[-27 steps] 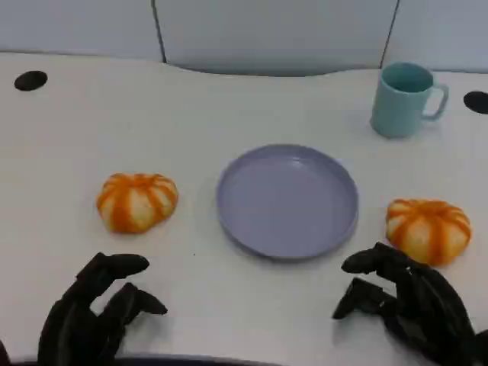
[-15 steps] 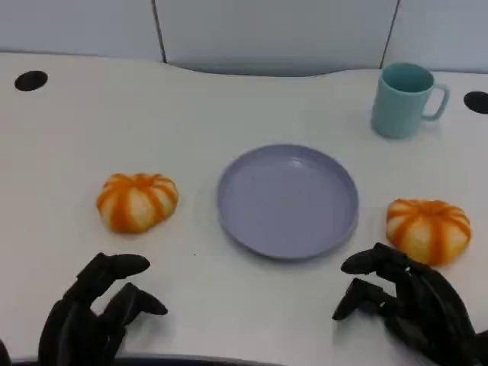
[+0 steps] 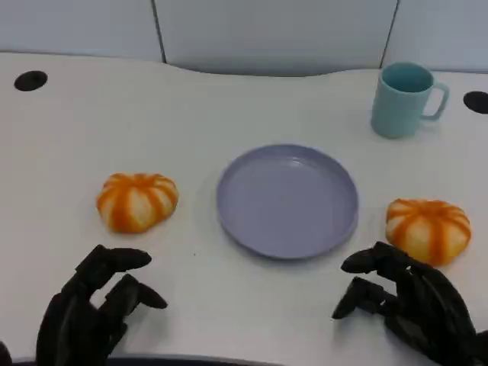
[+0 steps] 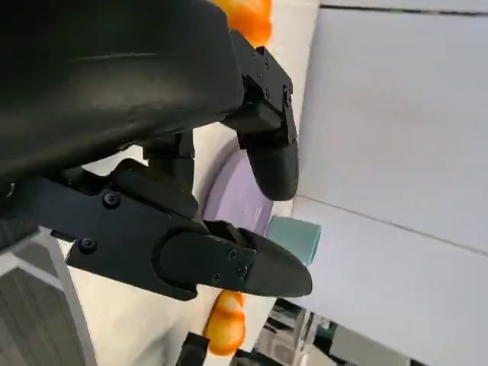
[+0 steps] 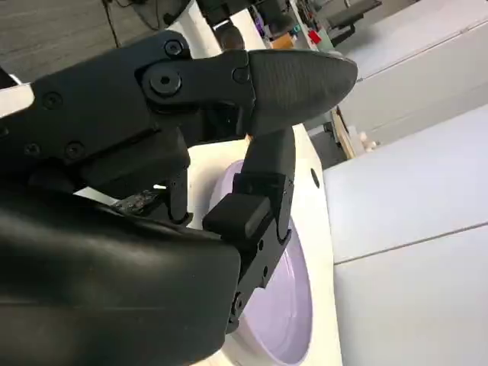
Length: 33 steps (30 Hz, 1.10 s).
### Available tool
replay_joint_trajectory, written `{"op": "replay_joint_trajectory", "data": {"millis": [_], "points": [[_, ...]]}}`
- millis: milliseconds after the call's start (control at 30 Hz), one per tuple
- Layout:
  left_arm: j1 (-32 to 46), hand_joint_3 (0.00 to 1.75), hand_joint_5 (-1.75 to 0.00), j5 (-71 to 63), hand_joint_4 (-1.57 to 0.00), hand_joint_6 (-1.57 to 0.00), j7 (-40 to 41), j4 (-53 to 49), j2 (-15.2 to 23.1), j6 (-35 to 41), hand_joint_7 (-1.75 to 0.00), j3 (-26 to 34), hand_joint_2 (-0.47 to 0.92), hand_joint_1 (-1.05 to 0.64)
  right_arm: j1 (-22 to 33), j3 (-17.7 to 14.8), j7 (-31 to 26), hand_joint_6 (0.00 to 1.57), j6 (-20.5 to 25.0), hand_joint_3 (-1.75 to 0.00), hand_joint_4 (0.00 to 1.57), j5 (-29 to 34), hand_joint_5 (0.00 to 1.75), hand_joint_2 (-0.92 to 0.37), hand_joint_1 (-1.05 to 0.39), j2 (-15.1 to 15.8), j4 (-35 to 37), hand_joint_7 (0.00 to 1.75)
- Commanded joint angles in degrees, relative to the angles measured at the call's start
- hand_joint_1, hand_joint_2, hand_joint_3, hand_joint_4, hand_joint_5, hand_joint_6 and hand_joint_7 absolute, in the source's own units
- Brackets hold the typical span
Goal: Grasp the bread from the table and place it into the plate.
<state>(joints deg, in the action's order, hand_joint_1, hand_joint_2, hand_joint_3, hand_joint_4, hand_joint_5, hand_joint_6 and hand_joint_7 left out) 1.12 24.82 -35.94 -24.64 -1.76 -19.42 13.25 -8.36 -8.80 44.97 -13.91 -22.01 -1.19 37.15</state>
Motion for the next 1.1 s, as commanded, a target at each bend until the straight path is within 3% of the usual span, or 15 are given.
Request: {"op": "replay_joint_trajectory", "data": {"millis": [33,967,1033,1067,1100], "points": [[0.41,0.25,-1.68,-0.61,-0.36,-0.27,-0.45,0.23,1.16,-1.79,-1.34,-0.22,0.92,-0.79,0.89,-0.19,-0.56,0.71,0.85,-0.41,0.74,-0.27,1.28,-0.92,-0.5,0.43,-1.09,0.95],[0.43,0.25,-1.68,-0.38,-0.36,-0.26,-0.27,0.06,1.37,-2.11,-1.37,-0.59,0.92,-0.79,0.97,-0.19,-0.62,0.71,1.03,-0.41,0.75,-0.24,1.28,-0.92,-0.5,0.41,-1.29,0.94],[1.19,0.29,-1.72,-7.18,-0.28,-0.23,1.96,6.17,3.71,-6.94,-1.36,-2.12,0.92,-0.78,1.14,0.04,-0.7,0.71,0.72,-0.41,0.75,-0.08,1.28,-0.92,-0.5,0.09,-1.51,0.94],[-0.34,0.3,-1.73,-21.24,-0.25,-0.21,8.08,13.24,7.55,-9.93,-1.36,-1.99,0.92,-0.77,1.06,0.13,-0.72,0.71,0.64,-0.41,0.75,0.02,1.28,-0.92,-0.51,-0.01,-1.32,0.94],[-1.49,0.3,-1.56,-31.49,-0.14,-0.2,12.69,18.17,10.25,-11.81,-1.07,-1.81,0.92,-0.72,0.99,0.18,-0.73,0.71,0.61,-0.41,0.75,0.08,1.28,-0.92,-0.51,-0.07,-1.17,0.94]]}}
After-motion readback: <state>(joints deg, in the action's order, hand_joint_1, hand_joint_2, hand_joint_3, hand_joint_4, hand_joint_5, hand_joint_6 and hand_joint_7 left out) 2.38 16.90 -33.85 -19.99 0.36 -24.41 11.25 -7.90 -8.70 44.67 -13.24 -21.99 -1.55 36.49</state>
